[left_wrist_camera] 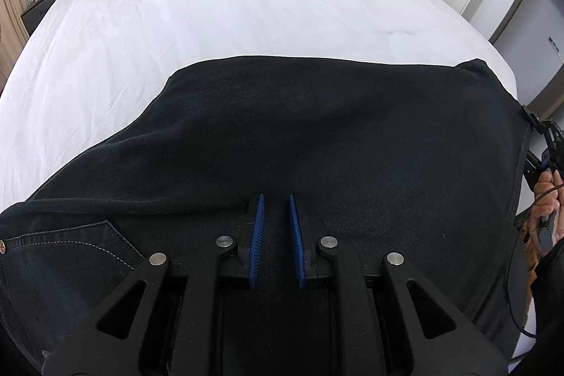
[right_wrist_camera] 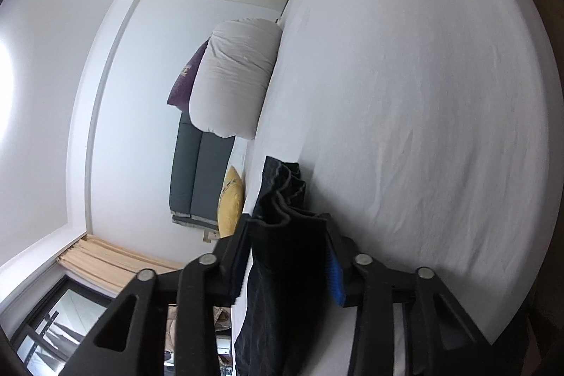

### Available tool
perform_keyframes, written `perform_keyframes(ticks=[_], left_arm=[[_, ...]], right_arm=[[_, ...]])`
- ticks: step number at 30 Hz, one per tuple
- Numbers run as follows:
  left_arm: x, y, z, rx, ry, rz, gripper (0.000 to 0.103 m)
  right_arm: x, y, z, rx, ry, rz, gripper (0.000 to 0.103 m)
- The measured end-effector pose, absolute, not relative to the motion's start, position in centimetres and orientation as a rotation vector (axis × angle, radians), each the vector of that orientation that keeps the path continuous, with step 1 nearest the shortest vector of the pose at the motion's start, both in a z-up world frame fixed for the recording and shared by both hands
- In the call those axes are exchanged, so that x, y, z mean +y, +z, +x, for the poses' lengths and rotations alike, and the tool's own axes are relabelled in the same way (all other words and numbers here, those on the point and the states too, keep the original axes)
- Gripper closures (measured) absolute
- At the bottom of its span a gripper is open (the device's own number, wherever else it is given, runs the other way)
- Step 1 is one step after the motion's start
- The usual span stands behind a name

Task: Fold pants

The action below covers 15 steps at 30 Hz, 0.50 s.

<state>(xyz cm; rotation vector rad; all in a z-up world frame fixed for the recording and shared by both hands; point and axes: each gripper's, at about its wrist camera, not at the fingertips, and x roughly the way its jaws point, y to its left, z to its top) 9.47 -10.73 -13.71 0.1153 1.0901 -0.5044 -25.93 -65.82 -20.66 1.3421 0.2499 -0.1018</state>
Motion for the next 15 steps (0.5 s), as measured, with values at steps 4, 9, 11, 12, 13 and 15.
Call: perform_keyframes(ticks=[4, 9, 11, 12, 13, 15], left_arm=[[-11.1, -13.7, 9.3, 1.088, -0.502, 0.12, 0.089], [-11.2, -13.8, 9.3, 1.089, -0.503, 0.117, 0.089], [-11.1, -13.8, 9.3, 1.091, -0.504, 0.112, 0.089], [-11.0, -13.8, 9.3, 1.092, -0.506, 0.105, 0.089], [-10.9, -13.8, 9.4, 1.094, -0.507, 0.099, 0.089], [-10.6, -13.8, 9.7, 1.101, -0.511, 0.075, 0.089]], right_arm=[[-65.8, -21.5, -25.6, 0.26, -0.078, 1.363, 0.075], [-65.8, -21.6, -25.3, 0.229, -0.066, 1.392, 0.088], [-65.5, -20.8, -25.2, 0.237, -0.092, 1.37, 0.089], [-65.4, -20.4, -25.1, 0.239, -0.1, 1.371, 0.09], [-65.3, -20.0, -25.0, 0.241, -0.112, 1.365, 0.09], [-64.7, -18.3, -24.5, 0.268, -0.145, 1.321, 0.09]])
